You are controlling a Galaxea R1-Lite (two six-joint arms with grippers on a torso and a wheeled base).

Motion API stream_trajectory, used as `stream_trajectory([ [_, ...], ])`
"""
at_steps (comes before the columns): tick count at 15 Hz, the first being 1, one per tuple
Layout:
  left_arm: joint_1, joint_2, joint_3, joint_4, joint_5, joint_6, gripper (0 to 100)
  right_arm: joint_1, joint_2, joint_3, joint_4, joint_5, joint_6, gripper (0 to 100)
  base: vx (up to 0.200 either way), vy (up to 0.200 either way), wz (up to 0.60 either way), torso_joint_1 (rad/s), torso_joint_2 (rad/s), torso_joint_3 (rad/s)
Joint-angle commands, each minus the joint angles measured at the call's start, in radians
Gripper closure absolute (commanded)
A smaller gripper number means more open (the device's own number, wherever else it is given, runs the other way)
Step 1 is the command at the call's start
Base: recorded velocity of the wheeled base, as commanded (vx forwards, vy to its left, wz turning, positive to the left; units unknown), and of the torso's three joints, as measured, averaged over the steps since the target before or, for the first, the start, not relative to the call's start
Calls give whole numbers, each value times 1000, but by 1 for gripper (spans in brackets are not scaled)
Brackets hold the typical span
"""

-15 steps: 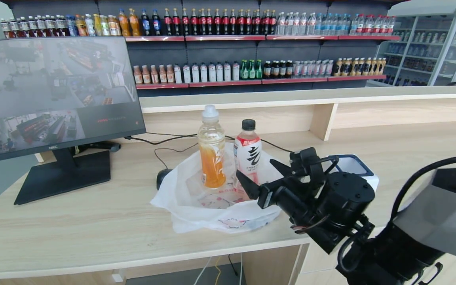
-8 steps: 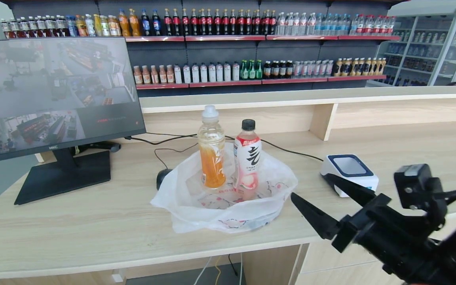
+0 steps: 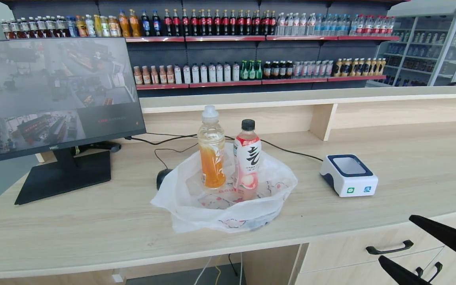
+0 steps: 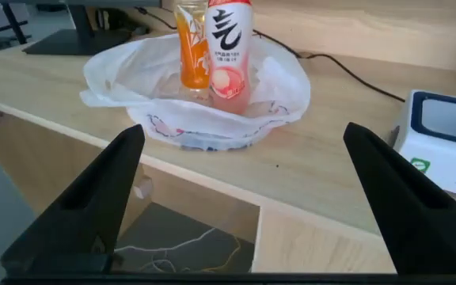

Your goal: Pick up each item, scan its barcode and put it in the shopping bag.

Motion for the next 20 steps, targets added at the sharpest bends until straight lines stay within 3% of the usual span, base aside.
stream_trajectory([
  [1,0,0,0,0,0,0,0,5,-614,-4,609,28,-70,0,0,0,0,0,0,0],
  [3,0,0,0,0,0,0,0,5,-868,-18,897,36,-80,0,0,0,0,0,0,0],
  [5,0,0,0,0,0,0,0,2,-937,-73,1026,45,-84,0,0,0,0,0,0,0],
  [7,0,0,0,0,0,0,0,-1,-934,-74,1029,95,-108,0,0,0,0,0,0,0],
  [13,0,0,0,0,0,0,0,-3,-937,-74,1032,166,-4,0,0,0,0,0,0,0],
  [14,0,0,0,0,0,0,0,-35,-930,-74,1032,151,16,0,0,0,0,0,0,0],
  [15,0,0,0,0,0,0,0,-133,-903,-74,1032,129,15,0,0,0,0,0,0,0],
  [17,0,0,0,0,0,0,0,-404,-871,-74,1032,149,19,0,0,0,0,0,0,0],
  [19,0,0,0,0,0,0,0,-414,-866,-73,1032,138,16,0,0,0,0,0,0,0],
  [20,0,0,0,0,0,0,0,-415,-861,-73,1030,46,-4,0,0,0,0,0,0,0],
])
